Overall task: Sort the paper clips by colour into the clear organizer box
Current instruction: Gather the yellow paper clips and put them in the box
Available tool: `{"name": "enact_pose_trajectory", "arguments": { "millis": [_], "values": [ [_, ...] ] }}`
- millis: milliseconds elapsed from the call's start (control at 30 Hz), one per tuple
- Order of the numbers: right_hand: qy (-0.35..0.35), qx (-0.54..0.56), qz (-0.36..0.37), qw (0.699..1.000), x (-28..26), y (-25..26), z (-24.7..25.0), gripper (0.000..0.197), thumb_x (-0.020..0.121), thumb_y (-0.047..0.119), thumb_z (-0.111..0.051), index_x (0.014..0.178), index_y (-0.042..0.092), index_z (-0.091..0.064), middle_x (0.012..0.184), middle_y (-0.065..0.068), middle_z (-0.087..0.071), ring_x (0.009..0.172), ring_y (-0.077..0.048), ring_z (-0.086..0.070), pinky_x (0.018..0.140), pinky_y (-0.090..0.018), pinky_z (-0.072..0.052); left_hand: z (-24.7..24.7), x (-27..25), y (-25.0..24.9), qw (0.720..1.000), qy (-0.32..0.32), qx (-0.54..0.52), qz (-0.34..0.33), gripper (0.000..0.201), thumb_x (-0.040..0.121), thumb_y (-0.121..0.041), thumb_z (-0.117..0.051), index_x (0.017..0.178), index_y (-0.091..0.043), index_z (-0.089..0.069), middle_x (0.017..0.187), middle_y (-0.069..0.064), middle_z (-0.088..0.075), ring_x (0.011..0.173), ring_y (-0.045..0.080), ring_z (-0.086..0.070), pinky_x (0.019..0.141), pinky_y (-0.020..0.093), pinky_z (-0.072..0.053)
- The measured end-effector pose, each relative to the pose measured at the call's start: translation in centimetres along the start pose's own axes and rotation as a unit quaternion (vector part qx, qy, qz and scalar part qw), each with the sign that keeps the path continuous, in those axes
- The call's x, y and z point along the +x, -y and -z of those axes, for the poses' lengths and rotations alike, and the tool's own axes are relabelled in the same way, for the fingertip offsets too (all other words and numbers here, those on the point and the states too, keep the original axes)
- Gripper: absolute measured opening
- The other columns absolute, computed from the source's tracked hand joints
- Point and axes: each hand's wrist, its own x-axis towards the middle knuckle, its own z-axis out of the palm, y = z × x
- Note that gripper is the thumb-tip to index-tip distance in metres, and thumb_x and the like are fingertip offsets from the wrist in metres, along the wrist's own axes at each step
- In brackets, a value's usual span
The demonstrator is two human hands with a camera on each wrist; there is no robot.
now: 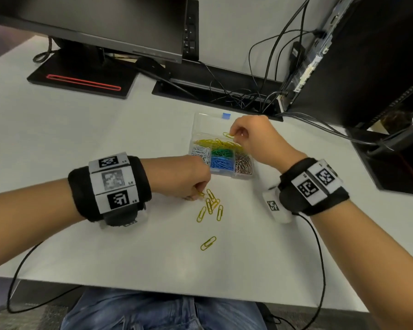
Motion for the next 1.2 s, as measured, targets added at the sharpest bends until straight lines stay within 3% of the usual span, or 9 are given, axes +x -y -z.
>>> {"name": "enact_pose_trajectory", "arguments": {
  "millis": [100, 267, 433, 500, 600, 733, 933, 1033, 1200],
  "values": [
    [0.039, -0.002, -0.02, 0.999, 0.9, -1.0, -0.5, 0.018, 0.089, 0.005, -0.058, 0.105, 0.008, -0.066, 0.093, -0.001, -0.058, 0.083, -0.014, -0.052, 0.076, -0.027, -0.046, 2.6, 0.3, 0.8, 0.995, -0.083, -0.048, 0.026, 0.008, 0.088, -0.019, -0.061, 0.08, -0.019, -0.06, 0.07, -0.012, -0.051, 0.057, 0.006, -0.054, 0.055, 0.015, -0.04],
    [0.011, 0.039, -0.012, 0.999, -0.9, -0.5, 0.1, 0.019, 0.088, 0.009, -0.062, 0.106, 0.01, -0.067, 0.09, 0.003, -0.057, 0.081, -0.012, -0.051, 0.065, -0.015, -0.038, 5.8, 3.1, 2.8, 0.97, -0.232, -0.016, 0.069, 0.007, 0.088, -0.018, -0.064, 0.09, -0.011, -0.065, 0.081, -0.005, -0.055, 0.07, 0.01, -0.05, 0.066, 0.023, -0.038],
    [0.073, 0.07, 0.055, 0.993, -4.8, 2.1, 0.1, 0.023, 0.083, 0.004, -0.064, 0.106, 0.009, -0.068, 0.097, -0.002, -0.061, 0.081, -0.015, -0.052, 0.07, -0.019, -0.043, 5.4, 5.0, 3.8, 0.979, -0.192, 0.001, 0.073, 0.023, 0.085, -0.022, -0.068, 0.104, -0.01, -0.062, 0.098, -0.001, -0.053, 0.084, 0.014, -0.047, 0.057, 0.012, -0.033],
    [0.146, 0.043, 0.08, 0.985, -5.8, 2.8, -0.5, 0.035, 0.08, 0.011, -0.07, 0.114, 0.015, -0.064, 0.104, 0.002, -0.055, 0.087, -0.012, -0.048, 0.079, -0.022, -0.044, 5.2, 4.6, 4.0, 0.978, -0.197, 0.002, 0.067, 0.032, 0.081, -0.028, -0.073, 0.107, -0.013, -0.061, 0.103, 0.001, -0.054, 0.081, 0.011, -0.042, 0.062, 0.016, -0.032],
    [0.237, -0.008, 0.103, 0.966, -6.8, 3.2, -1.9, 0.057, 0.077, 0.02, -0.075, 0.128, 0.027, -0.052, 0.121, 0.007, -0.043, 0.104, -0.011, -0.045, 0.091, -0.027, -0.044, 5.1, 2.7, 3.7, 0.975, -0.213, -0.001, 0.065, 0.026, 0.079, -0.03, -0.074, 0.097, -0.015, -0.062, 0.094, -0.002, -0.059, 0.07, 0.007, -0.044, 0.063, 0.023, -0.034],
    [0.265, -0.035, 0.139, 0.954, -7.0, 4.0, -3.3, 0.063, 0.076, 0.016, -0.072, 0.132, 0.03, -0.048, 0.128, 0.005, -0.04, 0.115, -0.015, -0.043, 0.093, -0.032, -0.044, 4.2, -0.1, 2.4, 0.987, -0.153, 0.005, 0.055, 0.01, 0.079, -0.022, -0.073, 0.078, -0.019, -0.064, 0.076, -0.006, -0.062, 0.068, 0.008, -0.053, 0.063, 0.024, -0.044],
    [0.245, -0.047, 0.145, 0.958, -5.9, 4.4, -3.5, 0.025, 0.08, 0.013, -0.067, 0.105, 0.016, -0.065, 0.106, 0.0, -0.057, 0.098, -0.018, -0.052, 0.085, -0.039, -0.047, 1.9, -1.7, 0.6, 0.999, -0.016, -0.003, 0.049, 0.019, 0.077, -0.025, -0.076, 0.088, -0.015, -0.064, 0.079, -0.005, -0.059, 0.055, -0.006, -0.052, 0.047, 0.008, -0.036],
    [0.241, -0.056, 0.119, 0.962, -5.5, 3.9, -3.6, 0.005, 0.08, 0.013, -0.065, 0.084, 0.015, -0.063, 0.087, -0.001, -0.06, 0.081, -0.02, -0.055, 0.075, -0.042, -0.05, 0.8, -1.4, 0.4, 0.998, 0.007, 0.013, 0.055, 0.024, 0.076, -0.027, -0.076, 0.091, -0.017, -0.061, 0.079, -0.009, -0.052, 0.062, 0.004, -0.05, 0.049, 0.012, -0.033],
    [0.249, -0.089, 0.098, 0.96, -5.6, 3.6, -4.0, 0.023, 0.086, 0.011, -0.058, 0.07, 0.023, -0.046, 0.082, -0.001, -0.051, 0.079, -0.023, -0.054, 0.072, -0.038, -0.047, -0.5, -0.4, 0.3, 0.999, 0.007, 0.024, 0.038, 0.01, 0.083, -0.018, -0.067, 0.077, -0.019, -0.058, 0.071, -0.011, -0.053, 0.069, 0.01, -0.051, 0.051, 0.016, -0.032]
  ]
}}
